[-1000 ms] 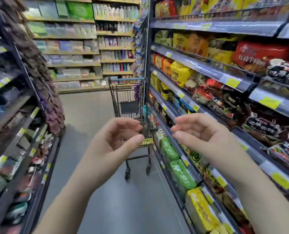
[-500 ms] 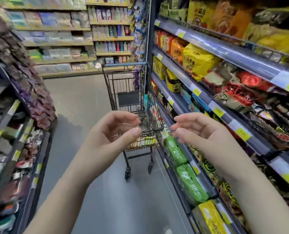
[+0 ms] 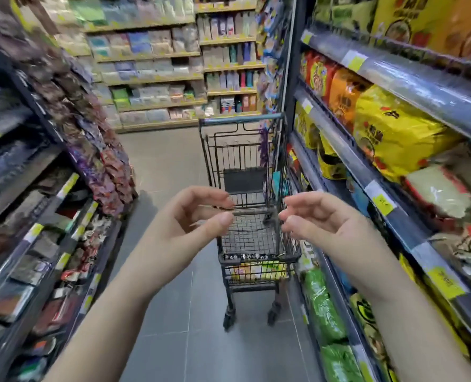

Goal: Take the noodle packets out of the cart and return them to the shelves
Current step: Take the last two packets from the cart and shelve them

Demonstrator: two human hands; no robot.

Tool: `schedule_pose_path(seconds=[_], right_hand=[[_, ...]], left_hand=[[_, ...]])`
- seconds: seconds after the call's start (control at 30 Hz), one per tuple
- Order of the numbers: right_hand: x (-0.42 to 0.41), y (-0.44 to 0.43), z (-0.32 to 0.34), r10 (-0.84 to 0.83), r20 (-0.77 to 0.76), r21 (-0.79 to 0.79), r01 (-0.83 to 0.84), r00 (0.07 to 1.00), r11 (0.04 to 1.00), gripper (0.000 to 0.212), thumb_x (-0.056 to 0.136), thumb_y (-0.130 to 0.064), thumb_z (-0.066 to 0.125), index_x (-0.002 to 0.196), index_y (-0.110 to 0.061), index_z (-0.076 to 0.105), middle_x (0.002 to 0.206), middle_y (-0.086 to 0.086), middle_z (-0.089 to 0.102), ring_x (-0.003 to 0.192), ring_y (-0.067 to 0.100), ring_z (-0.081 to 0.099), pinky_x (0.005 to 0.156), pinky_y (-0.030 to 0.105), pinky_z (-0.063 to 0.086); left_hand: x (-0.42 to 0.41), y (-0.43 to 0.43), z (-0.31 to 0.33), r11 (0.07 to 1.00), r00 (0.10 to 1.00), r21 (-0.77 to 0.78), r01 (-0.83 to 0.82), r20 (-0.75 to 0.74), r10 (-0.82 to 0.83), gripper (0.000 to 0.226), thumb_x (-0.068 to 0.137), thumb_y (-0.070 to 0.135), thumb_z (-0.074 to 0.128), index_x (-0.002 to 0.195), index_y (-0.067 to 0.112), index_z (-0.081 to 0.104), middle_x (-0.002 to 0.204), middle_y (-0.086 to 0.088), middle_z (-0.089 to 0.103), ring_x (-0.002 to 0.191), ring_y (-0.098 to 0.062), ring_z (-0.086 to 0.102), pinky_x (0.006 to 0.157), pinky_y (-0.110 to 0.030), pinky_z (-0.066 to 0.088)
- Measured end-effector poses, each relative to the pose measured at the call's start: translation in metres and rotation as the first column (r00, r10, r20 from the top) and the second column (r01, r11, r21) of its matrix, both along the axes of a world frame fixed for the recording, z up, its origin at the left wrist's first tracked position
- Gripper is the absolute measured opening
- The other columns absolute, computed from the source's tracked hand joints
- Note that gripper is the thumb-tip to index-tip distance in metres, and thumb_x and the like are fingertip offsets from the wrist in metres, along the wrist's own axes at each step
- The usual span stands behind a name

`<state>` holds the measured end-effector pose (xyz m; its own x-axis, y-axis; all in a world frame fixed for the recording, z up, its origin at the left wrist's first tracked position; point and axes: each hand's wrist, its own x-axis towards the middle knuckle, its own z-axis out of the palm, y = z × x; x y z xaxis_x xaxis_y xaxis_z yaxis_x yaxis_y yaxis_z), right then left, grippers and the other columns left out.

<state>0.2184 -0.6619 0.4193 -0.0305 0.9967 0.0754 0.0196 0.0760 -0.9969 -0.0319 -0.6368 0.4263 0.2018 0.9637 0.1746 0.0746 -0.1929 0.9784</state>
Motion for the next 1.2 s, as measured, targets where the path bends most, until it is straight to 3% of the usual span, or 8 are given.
schedule_pose_path(seconds=[0.17, 0.3, 0.47, 0.6, 0.77, 0.93, 1.07, 1.2], right_hand=[[0.007, 0.061, -0.017, 0.085, -0.007, -0.057, -0.085, 0.996, 0.995, 0.037, 0.076, -0.036, 0.078, 0.111, -0.026, 0.074, 0.109, 0.003, 0.078, 0.105, 0.02, 0.073, 0.092, 0.033, 0.059], [0.003, 0.103, -0.026, 0.116, 0.019, -0.092, -0.114, 0.993, 0.989, 0.039, 0.076, -0.034, 0.077, 0.112, -0.021, 0.073, 0.107, 0.004, 0.078, 0.102, 0.019, 0.074, 0.088, 0.027, 0.059], [-0.005, 0.157, -0.032, 0.09, 0.05, -0.12, -0.083, 0.995, 0.989, 0.041, 0.075, -0.034, 0.077, 0.112, -0.018, 0.073, 0.108, 0.006, 0.078, 0.101, 0.02, 0.075, 0.09, 0.028, 0.06], [-0.017, 0.204, -0.035, 0.059, 0.114, -0.132, -0.043, 0.992, 0.99, 0.038, 0.075, -0.033, 0.077, 0.111, -0.02, 0.074, 0.107, 0.006, 0.078, 0.1, 0.019, 0.075, 0.087, 0.026, 0.06], [-0.035, 0.261, -0.032, 0.02, 0.155, -0.154, 0.004, 0.988, 0.988, 0.036, 0.079, -0.026, 0.073, 0.114, -0.016, 0.072, 0.106, 0.005, 0.078, 0.1, 0.019, 0.075, 0.084, 0.022, 0.059], [-0.049, 0.295, -0.052, -0.024, 0.183, -0.188, 0.059, 0.983, 0.98, 0.04, 0.077, -0.027, 0.074, 0.115, -0.014, 0.071, 0.105, 0.007, 0.079, 0.101, 0.024, 0.075, 0.093, 0.033, 0.06], [-0.048, 0.308, -0.073, -0.041, 0.178, -0.256, 0.086, 0.983, 0.963, 0.038, 0.077, -0.028, 0.075, 0.114, -0.016, 0.072, 0.105, 0.005, 0.079, 0.103, 0.024, 0.074, 0.096, 0.035, 0.059], [-0.036, 0.323, -0.096, -0.018, 0.176, -0.303, 0.072, 0.984, 0.95, 0.035, 0.076, -0.039, 0.077, 0.11, -0.029, 0.074, 0.109, 0.003, 0.078, 0.105, 0.023, 0.074, 0.1, 0.043, 0.057]], left_hand=[[0.003, 0.042, -0.014, 0.996, 0.998, -0.071, -0.061, -0.004, 0.061, 0.033, 0.085, 0.025, 0.079, 0.114, 0.015, 0.068, 0.114, -0.005, 0.075, 0.107, -0.034, 0.069, 0.094, -0.039, 0.06], [-0.002, 0.081, -0.025, 0.992, 0.996, -0.095, -0.089, -0.006, 0.089, 0.036, 0.083, 0.031, 0.079, 0.114, 0.016, 0.068, 0.115, -0.004, 0.074, 0.106, -0.031, 0.07, 0.094, -0.042, 0.06], [-0.013, 0.146, -0.044, 0.99, 0.997, -0.122, -0.068, 0.012, 0.07, 0.036, 0.084, 0.025, 0.076, 0.116, 0.015, 0.068, 0.116, -0.004, 0.074, 0.103, -0.024, 0.072, 0.096, -0.045, 0.059], [-0.034, 0.206, -0.057, 0.99, 1.0, -0.138, -0.022, 0.015, 0.025, 0.037, 0.084, 0.026, 0.074, 0.119, 0.016, 0.067, 0.117, -0.003, 0.074, 0.106, -0.031, 0.07, 0.097, -0.047, 0.058], [-0.07, 0.278, -0.074, 0.979, 0.999, -0.2, 0.03, 0.02, -0.027, 0.037, 0.083, 0.028, 0.075, 0.118, 0.019, 0.067, 0.118, 0.0, 0.074, 0.105, -0.018, 0.072, 0.099, -0.046, 0.057], [-0.08, 0.327, -0.095, 0.958, 0.994, -0.263, 0.112, 0.041, -0.105, 0.04, 0.081, 0.029, 0.076, 0.118, 0.016, 0.066, 0.118, -0.001, 0.074, 0.109, -0.026, 0.07, 0.097, -0.043, 0.058], [-0.071, 0.347, -0.115, 0.932, 0.988, -0.326, 0.155, 0.044, -0.148, 0.036, 0.085, 0.029, 0.079, 0.117, 0.017, 0.066, 0.117, -0.001, 0.073, 0.107, -0.021, 0.071, 0.099, -0.05, 0.057], [-0.06, 0.357, -0.14, 0.902, 0.986, -0.404, 0.154, 0.009, -0.164, 0.037, 0.085, 0.034, 0.082, 0.115, 0.021, 0.066, 0.118, 0.002, 0.073, 0.109, -0.018, 0.071, 0.103, -0.054, 0.053]])
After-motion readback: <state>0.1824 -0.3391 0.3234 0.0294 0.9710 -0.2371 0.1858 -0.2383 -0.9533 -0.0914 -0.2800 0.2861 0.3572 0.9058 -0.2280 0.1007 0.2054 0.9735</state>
